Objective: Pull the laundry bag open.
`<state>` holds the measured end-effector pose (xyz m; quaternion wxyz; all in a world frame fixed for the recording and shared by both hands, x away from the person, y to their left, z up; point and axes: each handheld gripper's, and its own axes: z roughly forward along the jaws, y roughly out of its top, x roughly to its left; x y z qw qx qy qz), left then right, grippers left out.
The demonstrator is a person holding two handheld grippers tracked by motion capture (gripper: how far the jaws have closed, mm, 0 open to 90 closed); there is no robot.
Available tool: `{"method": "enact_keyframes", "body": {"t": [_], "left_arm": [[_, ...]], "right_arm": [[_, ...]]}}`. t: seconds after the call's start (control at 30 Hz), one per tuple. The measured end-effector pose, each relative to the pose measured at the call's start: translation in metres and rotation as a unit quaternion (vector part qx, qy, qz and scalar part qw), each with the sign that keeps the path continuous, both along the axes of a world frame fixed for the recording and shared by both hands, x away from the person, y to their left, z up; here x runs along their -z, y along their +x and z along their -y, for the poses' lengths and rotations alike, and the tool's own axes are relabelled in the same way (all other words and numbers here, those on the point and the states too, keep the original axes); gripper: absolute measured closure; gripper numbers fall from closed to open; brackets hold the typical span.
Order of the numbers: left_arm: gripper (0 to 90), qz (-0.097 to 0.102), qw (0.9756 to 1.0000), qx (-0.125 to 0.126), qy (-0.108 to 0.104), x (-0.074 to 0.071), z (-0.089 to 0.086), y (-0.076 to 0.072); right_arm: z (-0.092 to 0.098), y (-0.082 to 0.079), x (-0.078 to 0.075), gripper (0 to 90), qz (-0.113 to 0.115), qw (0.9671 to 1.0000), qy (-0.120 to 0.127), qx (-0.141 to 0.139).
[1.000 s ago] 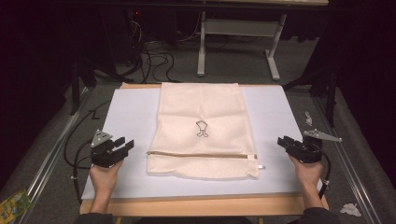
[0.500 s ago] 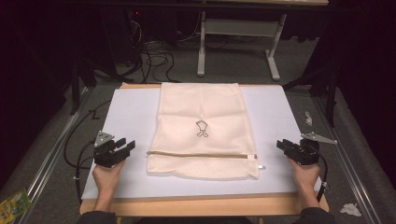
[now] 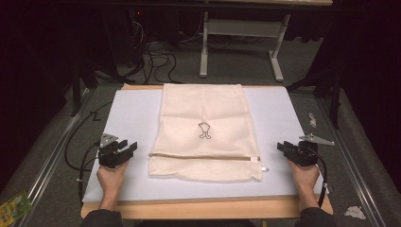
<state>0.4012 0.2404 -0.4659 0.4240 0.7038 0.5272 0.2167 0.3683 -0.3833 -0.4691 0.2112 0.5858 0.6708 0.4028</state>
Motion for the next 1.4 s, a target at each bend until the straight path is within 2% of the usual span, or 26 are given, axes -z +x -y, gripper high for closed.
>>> {"method": "enact_keyframes", "body": {"t": [0.7, 0.97, 1.13, 1.27, 1.4], "left_arm": [[51.2, -0.004, 0.9997, -0.009, 0.023, 0.016, 0.006, 0.013], [50.3, 0.007, 0.9995, -0.011, 0.03, 0.017, 0.008, 0.011], [48.9, 0.004, 0.9994, -0.011, 0.034, 0.018, 0.009, 0.011], [47.6, 0.011, 0.999, -0.008, 0.042, 0.018, 0.011, 0.01], [46.6, 0.009, 0.999, -0.009, 0.043, 0.018, 0.011, 0.01]], "right_arm": [[-0.003, 0.002, 0.004, 63.7, 0.011, 0.9994, -0.032, 0.008], [-0.004, 0.001, 0.006, 62.4, 0.019, 0.999, -0.039, 0.011], [-0.004, 0.0, 0.007, 60.0, 0.019, 0.9991, -0.033, 0.018], [-0.007, 0.0, 0.007, 58.0, 0.015, 0.9985, -0.048, 0.02], [-0.011, -0.001, 0.007, 57.0, 0.016, 0.9973, -0.068, 0.021]]}}
